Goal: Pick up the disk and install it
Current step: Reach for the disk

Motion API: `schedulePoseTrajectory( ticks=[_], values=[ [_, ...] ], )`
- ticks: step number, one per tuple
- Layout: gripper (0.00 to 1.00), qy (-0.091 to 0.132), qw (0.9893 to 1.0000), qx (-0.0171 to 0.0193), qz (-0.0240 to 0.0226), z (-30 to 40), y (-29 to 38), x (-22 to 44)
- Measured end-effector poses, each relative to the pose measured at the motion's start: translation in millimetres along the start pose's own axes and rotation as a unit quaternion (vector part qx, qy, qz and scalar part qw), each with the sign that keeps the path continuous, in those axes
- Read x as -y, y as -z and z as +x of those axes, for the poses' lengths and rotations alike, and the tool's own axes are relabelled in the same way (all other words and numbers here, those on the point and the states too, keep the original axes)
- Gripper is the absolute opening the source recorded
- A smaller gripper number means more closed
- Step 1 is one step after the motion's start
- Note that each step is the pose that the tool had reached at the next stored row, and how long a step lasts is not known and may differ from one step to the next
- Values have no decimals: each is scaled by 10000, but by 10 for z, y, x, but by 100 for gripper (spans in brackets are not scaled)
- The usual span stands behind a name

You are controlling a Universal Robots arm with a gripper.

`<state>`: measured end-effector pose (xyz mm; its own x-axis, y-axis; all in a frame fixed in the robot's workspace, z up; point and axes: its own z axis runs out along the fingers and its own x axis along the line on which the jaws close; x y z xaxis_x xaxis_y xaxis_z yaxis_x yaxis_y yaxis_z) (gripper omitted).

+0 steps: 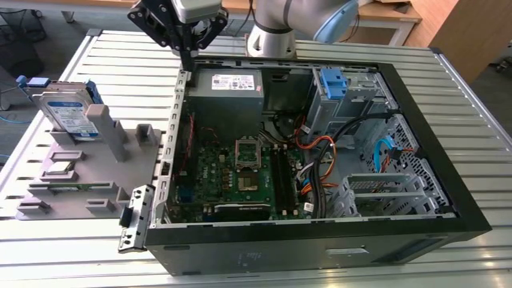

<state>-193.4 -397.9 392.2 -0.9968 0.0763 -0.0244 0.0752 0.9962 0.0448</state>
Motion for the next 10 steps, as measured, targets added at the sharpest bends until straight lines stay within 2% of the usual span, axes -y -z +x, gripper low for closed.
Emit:
schedulePoseTrajectory(
  ticks=[1,10],
  values=[
    [11,0,10000,0,0,19,1,1],
    [11,0,10000,0,-2,37,1,3]
  ],
)
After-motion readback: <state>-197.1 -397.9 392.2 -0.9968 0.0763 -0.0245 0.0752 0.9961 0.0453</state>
